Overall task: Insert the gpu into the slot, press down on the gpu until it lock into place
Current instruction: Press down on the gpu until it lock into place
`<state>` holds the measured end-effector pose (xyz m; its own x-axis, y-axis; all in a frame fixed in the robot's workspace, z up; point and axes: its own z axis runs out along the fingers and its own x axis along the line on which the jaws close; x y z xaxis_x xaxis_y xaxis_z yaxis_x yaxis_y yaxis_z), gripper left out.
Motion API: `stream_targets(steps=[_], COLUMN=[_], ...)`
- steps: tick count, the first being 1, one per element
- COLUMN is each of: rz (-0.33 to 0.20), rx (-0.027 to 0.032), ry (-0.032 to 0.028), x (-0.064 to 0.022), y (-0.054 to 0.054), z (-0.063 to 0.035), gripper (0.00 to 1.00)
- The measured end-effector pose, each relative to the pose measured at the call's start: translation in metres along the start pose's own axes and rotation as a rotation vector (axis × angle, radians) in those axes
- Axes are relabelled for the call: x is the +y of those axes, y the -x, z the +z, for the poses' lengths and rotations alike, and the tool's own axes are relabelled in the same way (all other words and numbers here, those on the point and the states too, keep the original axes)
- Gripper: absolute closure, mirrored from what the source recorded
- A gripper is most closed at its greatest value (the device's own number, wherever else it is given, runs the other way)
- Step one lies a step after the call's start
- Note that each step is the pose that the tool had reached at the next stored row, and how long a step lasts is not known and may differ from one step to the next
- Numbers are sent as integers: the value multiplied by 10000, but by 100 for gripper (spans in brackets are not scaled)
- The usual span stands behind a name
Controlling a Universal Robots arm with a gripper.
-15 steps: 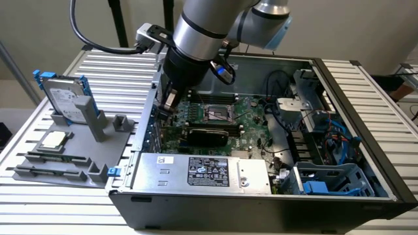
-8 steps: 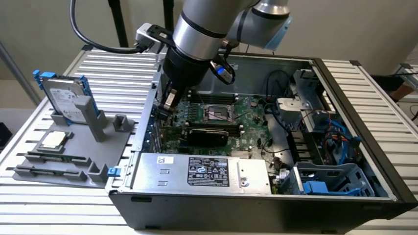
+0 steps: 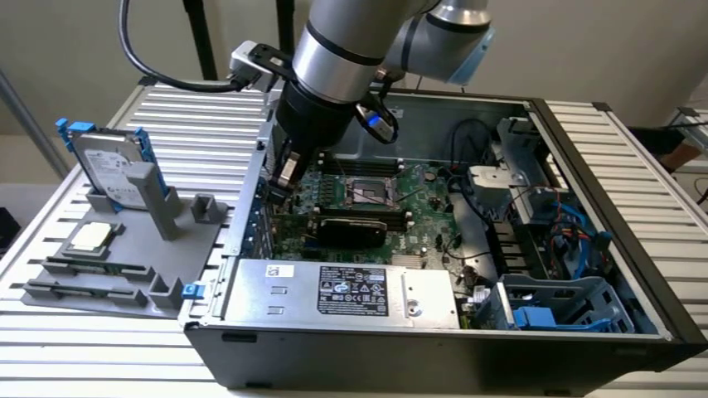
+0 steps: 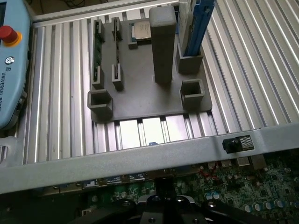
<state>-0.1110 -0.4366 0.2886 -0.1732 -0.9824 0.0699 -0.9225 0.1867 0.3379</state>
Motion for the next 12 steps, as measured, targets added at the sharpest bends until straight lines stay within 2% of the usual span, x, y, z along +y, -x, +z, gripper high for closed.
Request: stream_targets(steps=[4,8,10,12], rz=[21,23,24,25], rx=[4,2,-10,-38], ry=[0,-4,-72,-215], x=[-9,-53,-67,-85], y=[2,10,12,16], z=[-25,-82,-105,-115], gripper=[89,89,89,89])
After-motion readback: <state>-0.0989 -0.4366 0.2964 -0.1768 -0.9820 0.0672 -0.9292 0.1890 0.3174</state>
